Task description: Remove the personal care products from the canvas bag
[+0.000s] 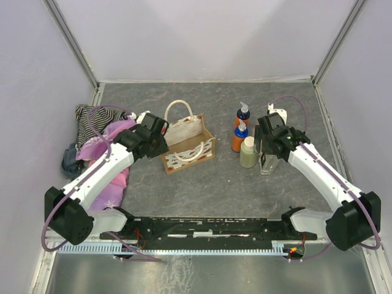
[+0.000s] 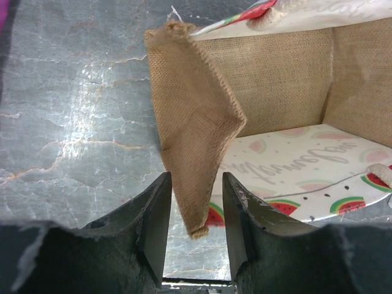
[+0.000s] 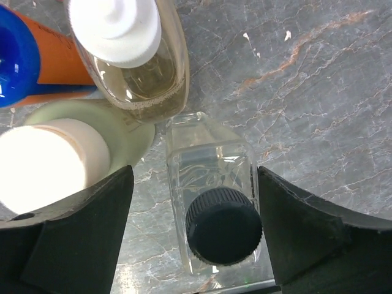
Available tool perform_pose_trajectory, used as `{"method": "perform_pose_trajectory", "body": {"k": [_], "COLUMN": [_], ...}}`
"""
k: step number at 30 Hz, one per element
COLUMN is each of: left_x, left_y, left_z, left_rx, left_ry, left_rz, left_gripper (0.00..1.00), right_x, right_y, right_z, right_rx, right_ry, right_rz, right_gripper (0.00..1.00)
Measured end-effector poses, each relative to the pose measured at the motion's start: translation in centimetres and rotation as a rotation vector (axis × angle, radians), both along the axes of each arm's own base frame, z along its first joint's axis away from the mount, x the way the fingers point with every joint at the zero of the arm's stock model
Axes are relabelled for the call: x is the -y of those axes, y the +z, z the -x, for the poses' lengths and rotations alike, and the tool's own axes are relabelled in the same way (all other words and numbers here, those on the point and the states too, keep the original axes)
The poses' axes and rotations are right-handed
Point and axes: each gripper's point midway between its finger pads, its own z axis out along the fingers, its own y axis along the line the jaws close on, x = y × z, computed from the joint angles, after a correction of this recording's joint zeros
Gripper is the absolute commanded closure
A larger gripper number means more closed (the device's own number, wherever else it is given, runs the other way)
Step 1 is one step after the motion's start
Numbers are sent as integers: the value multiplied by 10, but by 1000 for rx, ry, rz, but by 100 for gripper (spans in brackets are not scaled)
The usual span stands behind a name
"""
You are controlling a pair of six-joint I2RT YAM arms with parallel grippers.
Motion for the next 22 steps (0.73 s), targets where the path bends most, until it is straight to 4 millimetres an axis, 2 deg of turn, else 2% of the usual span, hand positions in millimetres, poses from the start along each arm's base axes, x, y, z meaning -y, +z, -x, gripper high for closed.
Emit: {"method": "perform_pose_trajectory", "body": {"k": [4, 6, 10, 15, 19, 21, 22], "left_x": [-10, -13, -19, -18, -20, -23, -24], "left_y": [12, 22, 42, 67, 117, 155, 167], "left_z": [7, 11, 14, 9, -7, -18, -21], "left_rx": [27, 52, 101, 157, 283, 379, 411], "left_ry": [14, 20, 30, 12, -14, -21, -20], "left_rz": [-10, -4, 11, 21, -2, -18, -23], "left_gripper": [50, 49, 48, 45, 39, 38, 38], "right_x": [-3, -7, -16, -32, -47, -53, -55], "right_y": [21, 41, 96, 142, 172, 186, 190], "right_z": [-2, -3, -11, -18, -34, -47, -52], "right_rx": [29, 68, 184, 266, 288, 303, 309], "right_ry": [7, 17, 49, 124, 190, 206, 210], "right_rz": [-27, -57, -129, -197, -213, -214, -212], "right_gripper": [14, 14, 15, 10, 8, 8, 7]}}
